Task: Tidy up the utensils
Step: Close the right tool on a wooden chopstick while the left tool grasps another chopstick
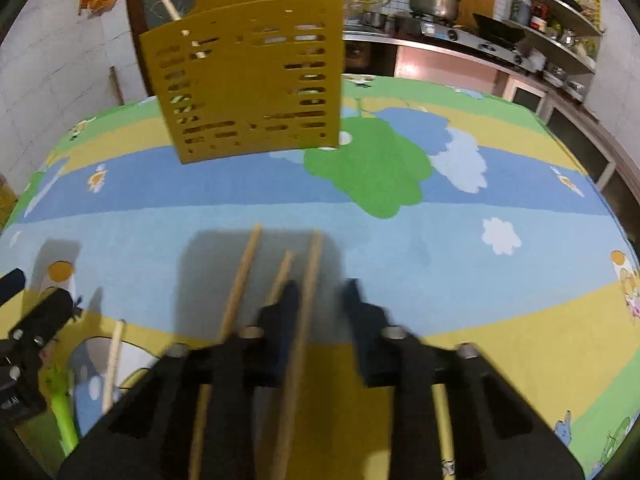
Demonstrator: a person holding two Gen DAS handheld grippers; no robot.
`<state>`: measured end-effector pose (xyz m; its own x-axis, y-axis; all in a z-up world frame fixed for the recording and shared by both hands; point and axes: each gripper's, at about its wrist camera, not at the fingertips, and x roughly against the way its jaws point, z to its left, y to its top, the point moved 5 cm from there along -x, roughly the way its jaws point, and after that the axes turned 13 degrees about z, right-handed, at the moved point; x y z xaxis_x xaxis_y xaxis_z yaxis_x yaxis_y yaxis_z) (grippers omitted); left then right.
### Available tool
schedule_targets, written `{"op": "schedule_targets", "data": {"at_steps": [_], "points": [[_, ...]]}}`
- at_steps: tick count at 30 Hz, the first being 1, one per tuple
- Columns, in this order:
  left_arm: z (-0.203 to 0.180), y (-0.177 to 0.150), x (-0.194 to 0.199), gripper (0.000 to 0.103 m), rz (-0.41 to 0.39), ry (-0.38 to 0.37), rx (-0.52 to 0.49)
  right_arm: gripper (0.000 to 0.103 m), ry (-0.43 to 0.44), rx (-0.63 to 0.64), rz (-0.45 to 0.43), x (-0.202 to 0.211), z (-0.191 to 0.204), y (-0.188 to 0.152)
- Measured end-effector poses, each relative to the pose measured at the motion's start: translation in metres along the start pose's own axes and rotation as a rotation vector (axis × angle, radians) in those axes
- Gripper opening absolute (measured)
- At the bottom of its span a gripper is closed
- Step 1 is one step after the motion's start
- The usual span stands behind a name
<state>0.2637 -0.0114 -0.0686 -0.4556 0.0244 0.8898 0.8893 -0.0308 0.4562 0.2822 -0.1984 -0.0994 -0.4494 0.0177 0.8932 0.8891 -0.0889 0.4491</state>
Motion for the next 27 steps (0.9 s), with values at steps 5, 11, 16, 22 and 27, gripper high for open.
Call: {"op": "schedule_targets", "data": {"at_steps": [5, 11, 16, 22, 27], "points": [[-0.011, -0.006, 0.003, 0.097, 0.021, -0.006, -0.013, 0.007, 0.033, -0.014, 0.002, 0.006, -0.010, -0.002], [-0.031, -0.018, 0.002, 0.093, 0.044, -0.005, -0.065, 0.006, 0.029, -0.024, 0.014, 0.011, -0.038, -0.011], [-0.047, -0.025, 0.003, 0.089, 0.051, -0.009, -0.104, 0.006, 0.044, -0.041, 0.013, 0.014, -0.055, -0.018], [-0.055, -0.033, -0.009, 0.062, 0.115, -0.007, -0.124, 0.006, 0.056, -0.043, 0.005, 0.014, -0.059, -0.021], [-0.055, -0.034, -0.010, 0.046, 0.125, -0.012, -0.113, 0.007, 0.057, -0.038, 0.005, 0.014, -0.059, -0.021]]}}
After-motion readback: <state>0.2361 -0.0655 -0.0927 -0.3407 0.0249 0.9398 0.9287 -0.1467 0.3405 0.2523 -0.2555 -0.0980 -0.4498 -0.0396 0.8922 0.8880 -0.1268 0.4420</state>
